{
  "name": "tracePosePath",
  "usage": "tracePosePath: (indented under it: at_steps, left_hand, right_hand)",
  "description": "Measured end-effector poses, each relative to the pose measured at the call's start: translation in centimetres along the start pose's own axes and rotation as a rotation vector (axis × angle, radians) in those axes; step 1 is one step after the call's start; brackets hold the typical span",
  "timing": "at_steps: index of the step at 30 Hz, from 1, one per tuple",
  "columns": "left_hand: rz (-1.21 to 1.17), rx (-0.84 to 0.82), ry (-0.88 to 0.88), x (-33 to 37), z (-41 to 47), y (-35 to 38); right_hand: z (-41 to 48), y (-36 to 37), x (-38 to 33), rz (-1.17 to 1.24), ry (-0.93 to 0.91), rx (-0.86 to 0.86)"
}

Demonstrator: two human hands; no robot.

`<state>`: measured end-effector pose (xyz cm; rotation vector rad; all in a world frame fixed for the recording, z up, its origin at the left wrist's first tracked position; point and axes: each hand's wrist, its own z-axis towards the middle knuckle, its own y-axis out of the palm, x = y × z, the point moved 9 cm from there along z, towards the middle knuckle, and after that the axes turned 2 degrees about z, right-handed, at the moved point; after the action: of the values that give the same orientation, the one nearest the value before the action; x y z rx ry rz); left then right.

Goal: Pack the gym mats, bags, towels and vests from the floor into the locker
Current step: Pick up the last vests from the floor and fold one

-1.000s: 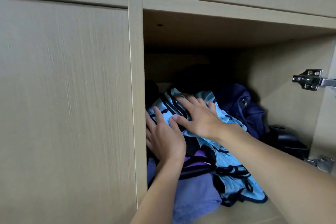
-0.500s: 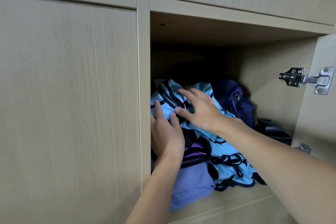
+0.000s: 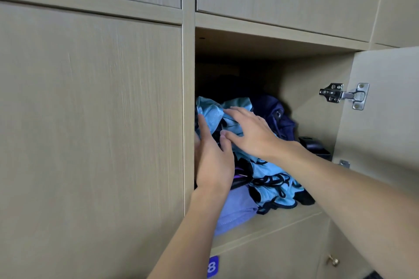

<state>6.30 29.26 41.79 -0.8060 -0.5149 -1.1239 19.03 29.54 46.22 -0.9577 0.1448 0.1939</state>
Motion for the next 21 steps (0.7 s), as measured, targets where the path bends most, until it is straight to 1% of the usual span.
tracePosePath:
  at_steps: [3, 6, 9, 13, 17, 21]
  left_hand:
    - [-0.005, -0.037, 0.045, 0.5, -0.5, 0.1]
    - [-0.030, -0.066, 0.136, 1.2, -1.3, -0.1]
    - [0.072, -0.091, 0.230, 1.3, -2.5, 0.0]
    - [0.077, -0.194, 0.348, 1.5, -5.1, 1.0]
    - [0.013, -0.494, 0.459, 1.2, -11.1, 4.5]
    - [0.018, -0.834, 0.441, -2.5, -19.7, 8.7]
  right_hand:
    - [-1.4, -0.7, 0.2, 0.014, 0.038, 0.011]
    - [-3.8, -1.4, 0.9, 0.027, 0.092, 0.006]
    - [-7.5, -1.8, 2.4, 0.026, 0.176, 0.008]
    - [-13.9, -1.5, 4.8, -0.019, 0.319, 0.005]
    - [-22.0, 0.2, 6.9, -0.021, 0.505, 0.021]
    - [-31.4, 3.8, 7.4, 0.035, 0.716, -0.035]
